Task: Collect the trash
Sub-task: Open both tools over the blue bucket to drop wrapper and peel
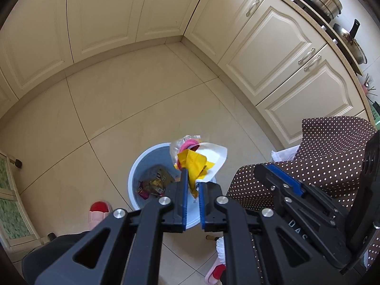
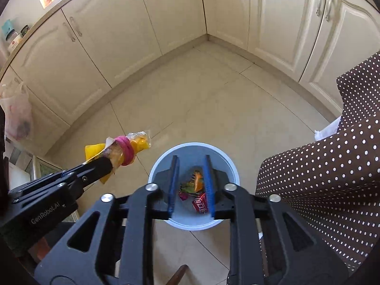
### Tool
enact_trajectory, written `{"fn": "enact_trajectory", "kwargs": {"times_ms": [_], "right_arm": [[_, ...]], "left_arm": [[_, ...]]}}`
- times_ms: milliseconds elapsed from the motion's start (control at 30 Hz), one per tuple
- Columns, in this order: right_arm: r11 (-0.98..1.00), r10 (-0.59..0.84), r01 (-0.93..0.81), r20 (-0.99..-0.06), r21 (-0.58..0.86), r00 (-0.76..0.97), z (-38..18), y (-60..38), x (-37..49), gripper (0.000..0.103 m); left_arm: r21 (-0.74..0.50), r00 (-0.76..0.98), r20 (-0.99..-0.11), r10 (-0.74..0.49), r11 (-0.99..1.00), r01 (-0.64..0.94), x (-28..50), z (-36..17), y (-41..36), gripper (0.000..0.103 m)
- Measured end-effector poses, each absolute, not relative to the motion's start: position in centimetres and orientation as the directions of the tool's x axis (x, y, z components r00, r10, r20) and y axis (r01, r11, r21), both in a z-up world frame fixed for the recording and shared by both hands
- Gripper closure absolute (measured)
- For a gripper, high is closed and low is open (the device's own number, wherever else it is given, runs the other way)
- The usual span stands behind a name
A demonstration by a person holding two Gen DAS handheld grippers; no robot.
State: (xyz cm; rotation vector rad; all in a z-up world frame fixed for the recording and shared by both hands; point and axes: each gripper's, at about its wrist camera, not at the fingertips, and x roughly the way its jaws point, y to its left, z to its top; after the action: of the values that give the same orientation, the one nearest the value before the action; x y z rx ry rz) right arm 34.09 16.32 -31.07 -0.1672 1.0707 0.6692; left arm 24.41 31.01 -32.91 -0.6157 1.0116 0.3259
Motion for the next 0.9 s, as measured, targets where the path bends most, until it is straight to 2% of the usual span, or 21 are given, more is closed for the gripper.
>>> {"fn": "enact_trajectory", "kwargs": {"times_ms": [200,300,567,667,700,767,833,900], "right_arm": [[0.809,0.412,-0.559,-0.852,0.179,0.323,-30.9,14.7,33.5,0.080],[0.816,0.406,-0.550,-0.853,0.178,0.327,-30.9,14.1,33.4,0.076],[0.823,0.409,-0.541,-0.842,0.174,0.352,-30.1,13.3,33.2,0.073],[0.825,0.412,-0.538,-0.837,0.175,0.359,-29.8,13.1,33.2,0.068],[0.825,0.415,-0.537,-0.835,0.177,0.361,-29.6,13.1,33.2,0.061],[0.826,0.415,-0.536,-0.830,0.172,0.372,-29.4,13.0,33.1,0.060],[0.826,0.420,-0.536,-0.826,0.176,0.375,-29.1,12.9,33.0,0.060],[0.826,0.421,-0.536,-0.824,0.174,0.380,-28.9,12.8,33.0,0.060]], "left_arm": [[-0.324,0.483,-0.874,-0.043,0.793,-0.516,25.5,-33.5,30.2,0.095],[-0.322,0.478,-0.877,-0.048,0.798,-0.510,25.9,-33.5,29.8,0.095],[-0.322,0.483,-0.874,-0.055,0.810,-0.490,26.5,-33.0,29.0,0.094],[-0.323,0.492,-0.869,-0.051,0.811,-0.487,26.5,-32.6,29.0,0.093],[-0.322,0.494,-0.868,-0.049,0.813,-0.485,26.5,-32.5,29.0,0.092],[-0.312,0.494,-0.869,-0.038,0.816,-0.486,26.6,-32.3,29.0,0.088],[-0.309,0.495,-0.868,-0.034,0.816,-0.488,26.5,-32.1,29.0,0.075],[-0.308,0.497,-0.867,-0.032,0.818,-0.485,26.5,-31.9,28.9,0.067]]}}
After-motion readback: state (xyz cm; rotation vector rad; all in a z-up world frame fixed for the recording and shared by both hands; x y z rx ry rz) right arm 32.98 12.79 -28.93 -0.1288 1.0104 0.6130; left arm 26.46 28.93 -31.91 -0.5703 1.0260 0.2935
